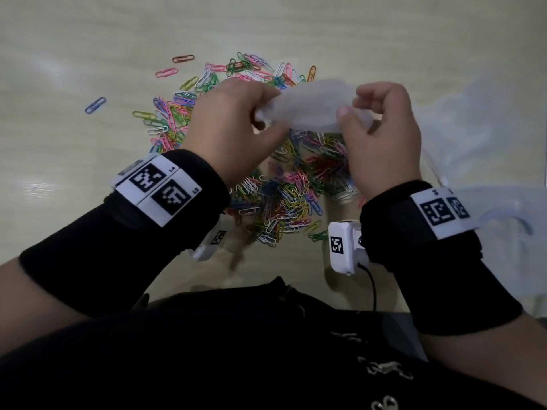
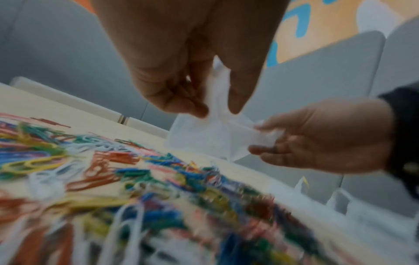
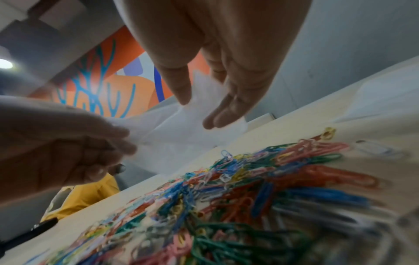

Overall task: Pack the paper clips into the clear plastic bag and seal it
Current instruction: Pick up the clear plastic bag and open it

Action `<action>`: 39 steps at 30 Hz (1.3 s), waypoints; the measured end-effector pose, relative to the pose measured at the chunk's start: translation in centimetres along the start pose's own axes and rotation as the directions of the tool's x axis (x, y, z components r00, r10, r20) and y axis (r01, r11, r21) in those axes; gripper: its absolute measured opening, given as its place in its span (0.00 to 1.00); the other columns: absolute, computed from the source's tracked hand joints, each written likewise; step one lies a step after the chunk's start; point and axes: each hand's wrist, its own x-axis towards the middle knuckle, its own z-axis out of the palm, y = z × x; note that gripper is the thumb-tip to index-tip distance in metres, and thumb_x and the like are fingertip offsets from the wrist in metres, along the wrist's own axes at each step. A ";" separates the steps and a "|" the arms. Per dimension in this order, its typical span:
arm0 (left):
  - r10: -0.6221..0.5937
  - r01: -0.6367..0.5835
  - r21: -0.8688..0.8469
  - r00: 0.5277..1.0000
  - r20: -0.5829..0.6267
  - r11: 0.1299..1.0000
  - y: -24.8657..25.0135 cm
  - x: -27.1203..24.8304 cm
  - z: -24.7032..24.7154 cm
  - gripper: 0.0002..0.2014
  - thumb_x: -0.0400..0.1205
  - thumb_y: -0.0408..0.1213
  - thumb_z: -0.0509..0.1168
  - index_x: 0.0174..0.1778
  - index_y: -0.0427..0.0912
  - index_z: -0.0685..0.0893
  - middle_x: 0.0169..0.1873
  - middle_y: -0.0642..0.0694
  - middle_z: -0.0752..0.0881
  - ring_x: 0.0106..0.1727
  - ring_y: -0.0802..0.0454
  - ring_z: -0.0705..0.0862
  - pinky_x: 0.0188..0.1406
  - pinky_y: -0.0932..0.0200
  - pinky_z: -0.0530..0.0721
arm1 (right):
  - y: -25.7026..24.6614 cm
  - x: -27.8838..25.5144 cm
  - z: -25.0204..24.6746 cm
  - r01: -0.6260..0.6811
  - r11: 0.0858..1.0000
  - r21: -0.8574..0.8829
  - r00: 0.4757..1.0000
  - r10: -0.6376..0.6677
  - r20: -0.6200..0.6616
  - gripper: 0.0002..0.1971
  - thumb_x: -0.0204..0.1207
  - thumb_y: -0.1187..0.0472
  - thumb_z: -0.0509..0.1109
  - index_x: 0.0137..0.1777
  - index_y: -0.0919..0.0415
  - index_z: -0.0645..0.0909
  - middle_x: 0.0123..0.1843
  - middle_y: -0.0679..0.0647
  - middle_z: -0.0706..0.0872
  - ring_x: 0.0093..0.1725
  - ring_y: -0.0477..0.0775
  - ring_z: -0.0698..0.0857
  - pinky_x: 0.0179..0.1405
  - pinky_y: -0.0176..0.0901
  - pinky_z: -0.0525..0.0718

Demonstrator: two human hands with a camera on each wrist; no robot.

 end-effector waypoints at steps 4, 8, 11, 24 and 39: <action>0.166 -0.165 -0.025 0.976 0.140 0.986 0.6 -0.3 -0.9 0.18 0.76 0.35 0.62 0.62 0.47 0.86 0.45 0.50 0.86 0.41 0.56 0.79 0.39 0.70 0.67 | -0.9 1.3 -0.1 0.057 0.997 0.049 0.993 -0.052 -0.105 0.16 0.73 0.61 0.69 0.60 0.51 0.74 0.65 0.52 0.79 0.55 0.29 0.78 0.53 0.18 0.74; 0.106 -0.113 0.114 0.992 0.063 0.987 0.2 -0.2 -1.4 0.13 0.83 0.46 0.62 0.42 0.44 0.88 0.26 0.52 0.75 0.34 0.46 0.76 0.29 0.56 0.60 | -2.1 1.3 -0.1 0.077 0.988 0.132 0.989 -0.059 -0.138 0.20 0.78 0.53 0.68 0.67 0.56 0.71 0.69 0.51 0.70 0.51 0.34 0.82 0.45 0.18 0.75; 0.047 -0.043 0.147 0.999 -0.026 0.988 -0.1 0.2 -1.3 0.15 0.82 0.49 0.62 0.37 0.42 0.86 0.33 0.48 0.72 0.37 0.49 0.71 0.34 0.56 0.59 | -2.7 -0.1 0.6 0.133 0.973 0.190 0.991 -0.130 -0.029 0.12 0.74 0.47 0.69 0.49 0.51 0.74 0.48 0.48 0.80 0.39 0.38 0.78 0.40 0.26 0.75; 0.034 0.000 -0.388 0.996 0.080 0.922 1.6 0.4 -2.0 0.07 0.77 0.36 0.68 0.49 0.51 0.83 0.37 0.51 0.90 0.39 0.55 0.90 0.46 0.50 0.87 | -2.9 -0.1 0.5 0.229 0.939 0.256 0.957 -0.265 0.116 0.16 0.71 0.68 0.71 0.47 0.47 0.69 0.40 0.48 0.83 0.39 0.46 0.84 0.40 0.40 0.83; 0.049 -0.052 -0.064 0.998 -0.038 0.997 2.6 0.3 -2.3 0.08 0.79 0.42 0.65 0.50 0.50 0.88 0.27 0.63 0.77 0.30 0.61 0.76 0.35 0.72 0.69 | -0.6 0.4 1.2 -0.029 0.977 0.210 0.916 -0.058 0.396 0.08 0.69 0.60 0.75 0.39 0.47 0.79 0.38 0.51 0.87 0.40 0.52 0.87 0.44 0.56 0.88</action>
